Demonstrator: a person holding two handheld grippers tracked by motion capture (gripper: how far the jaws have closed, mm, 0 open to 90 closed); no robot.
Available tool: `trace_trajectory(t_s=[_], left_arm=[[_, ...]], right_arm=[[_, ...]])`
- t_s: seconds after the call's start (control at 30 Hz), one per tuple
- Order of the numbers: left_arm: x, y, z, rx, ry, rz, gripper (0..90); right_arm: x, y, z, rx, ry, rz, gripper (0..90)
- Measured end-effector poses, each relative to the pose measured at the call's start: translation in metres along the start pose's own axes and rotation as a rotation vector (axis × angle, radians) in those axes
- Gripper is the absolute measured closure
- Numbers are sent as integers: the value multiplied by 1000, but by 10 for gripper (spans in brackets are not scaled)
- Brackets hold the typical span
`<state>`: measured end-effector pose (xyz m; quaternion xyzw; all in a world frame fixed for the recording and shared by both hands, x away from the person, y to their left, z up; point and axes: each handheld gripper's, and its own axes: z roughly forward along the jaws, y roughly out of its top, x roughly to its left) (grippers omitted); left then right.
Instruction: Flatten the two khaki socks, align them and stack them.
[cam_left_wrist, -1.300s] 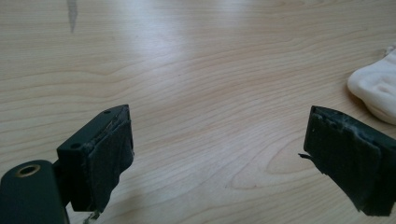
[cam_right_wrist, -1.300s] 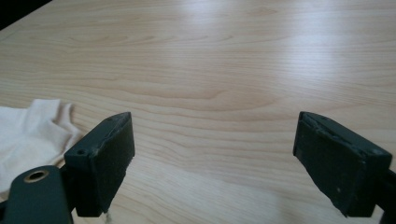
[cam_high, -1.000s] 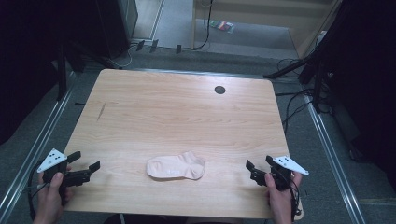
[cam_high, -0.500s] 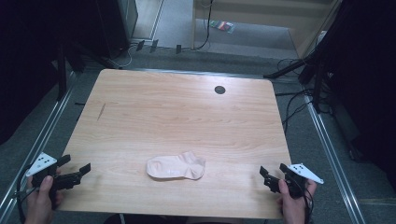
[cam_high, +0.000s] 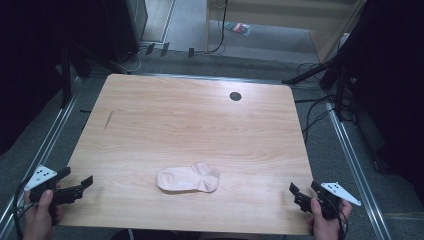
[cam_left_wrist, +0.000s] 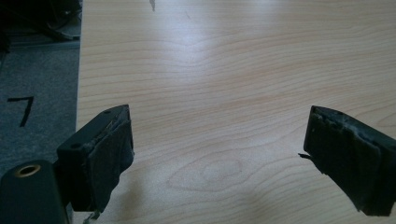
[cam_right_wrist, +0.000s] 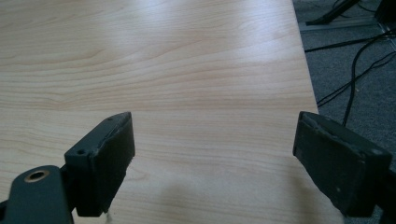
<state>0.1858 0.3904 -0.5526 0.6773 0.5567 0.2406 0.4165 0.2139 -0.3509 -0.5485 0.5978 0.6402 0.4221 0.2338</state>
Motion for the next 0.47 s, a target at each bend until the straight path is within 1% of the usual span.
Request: trace_trajectory(t_s=[0.03, 0.07, 0.13, 0.27, 0.4, 0.43, 0.47], left_arm=[[0, 0, 0, 0, 0, 0, 88], [0, 0, 1, 0, 1, -9, 89], [0, 0, 2, 3, -3, -2, 89], [-1, 0, 3, 11, -2, -3, 89], [-1, 1, 3, 11, 8, 3, 89], [-2, 2, 4, 14, 22, 13, 89], [-2, 2, 4, 14, 22, 13, 88]], right_arm=[[-1, 0, -1, 2, -1, 3, 129], [-1, 0, -1, 4, 0, 5, 129], [-1, -1, -1, 11, -2, 6, 129], [-1, -1, 0, 19, -2, 8, 129], [-2, -1, -1, 7, -13, 19, 131], [-1, -1, -2, 3, -19, 27, 131], [0, -1, -2, -3, -24, 26, 131]])
